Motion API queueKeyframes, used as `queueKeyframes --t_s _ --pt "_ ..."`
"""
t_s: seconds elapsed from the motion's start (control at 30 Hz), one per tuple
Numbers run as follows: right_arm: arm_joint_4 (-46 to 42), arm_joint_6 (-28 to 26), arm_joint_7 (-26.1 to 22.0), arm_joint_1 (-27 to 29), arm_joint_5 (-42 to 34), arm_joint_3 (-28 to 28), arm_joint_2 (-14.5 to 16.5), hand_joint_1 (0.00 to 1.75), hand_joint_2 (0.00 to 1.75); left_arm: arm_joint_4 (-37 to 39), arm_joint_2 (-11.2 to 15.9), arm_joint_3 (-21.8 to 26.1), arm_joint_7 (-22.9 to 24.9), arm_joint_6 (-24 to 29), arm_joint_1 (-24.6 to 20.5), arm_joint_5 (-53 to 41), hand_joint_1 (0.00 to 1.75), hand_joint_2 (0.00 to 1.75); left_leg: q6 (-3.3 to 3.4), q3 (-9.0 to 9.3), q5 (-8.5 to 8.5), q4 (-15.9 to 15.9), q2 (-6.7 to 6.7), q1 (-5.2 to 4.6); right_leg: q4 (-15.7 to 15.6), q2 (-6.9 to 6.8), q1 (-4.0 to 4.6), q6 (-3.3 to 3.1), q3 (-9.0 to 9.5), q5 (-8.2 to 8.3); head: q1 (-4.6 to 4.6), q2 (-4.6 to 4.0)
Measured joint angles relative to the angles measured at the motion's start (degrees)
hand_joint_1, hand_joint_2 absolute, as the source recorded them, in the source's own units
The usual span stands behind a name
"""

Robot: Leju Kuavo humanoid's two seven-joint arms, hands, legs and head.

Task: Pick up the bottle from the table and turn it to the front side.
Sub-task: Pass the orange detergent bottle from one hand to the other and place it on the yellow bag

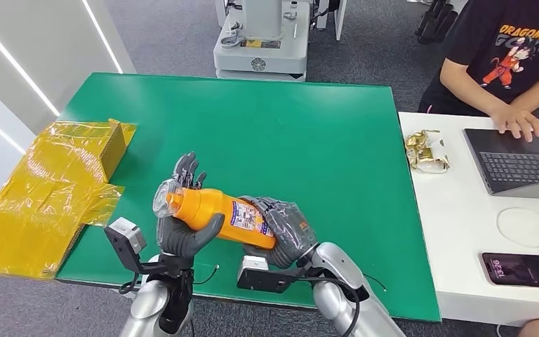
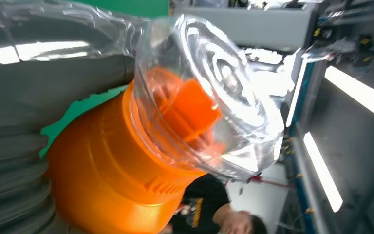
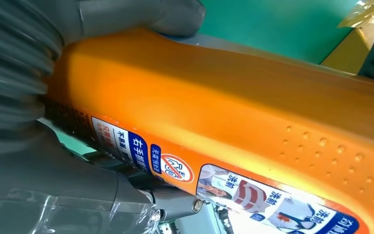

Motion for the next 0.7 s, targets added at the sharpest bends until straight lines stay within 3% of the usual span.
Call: queueKeyframes --t_s 0.4,0.53,0.7 --pt "2.1 2.2 -1.0 -1.1 -1.0 0.3 0.1 1.75 1.75 1.6 0.2 0.2 -0.2 -0.3 -0.7 0.5 0.00 1.75 0.00 0.00 0.00 0.0 0.01 0.00 0.0 0.01 0.00 0.00 0.01 0.00 -0.01 0.00" --pt "2.9 2.6 -1.1 -1.5 -1.1 0.7 0.1 1.75 1.75 1.7 0.3 0.5 -1.1 -0.3 -0.6 0.9 1.71 1.75 0.00 -0.01 0.00 0.0 0.01 0.00 0.0 0.01 0.00 0.00 0.00 0.00 -0.01 0.00" --pt "4.1 3.2 -1.2 -2.8 -1.5 1.3 0.3 1.75 1.75 1.7 0.3 0.7 -3.0 -0.2 -0.6 1.4 1.75 1.75 0.00 -0.01 0.00 0.0 0.01 0.00 0.0 0.01 0.00 0.00 0.00 0.00 0.00 0.00"
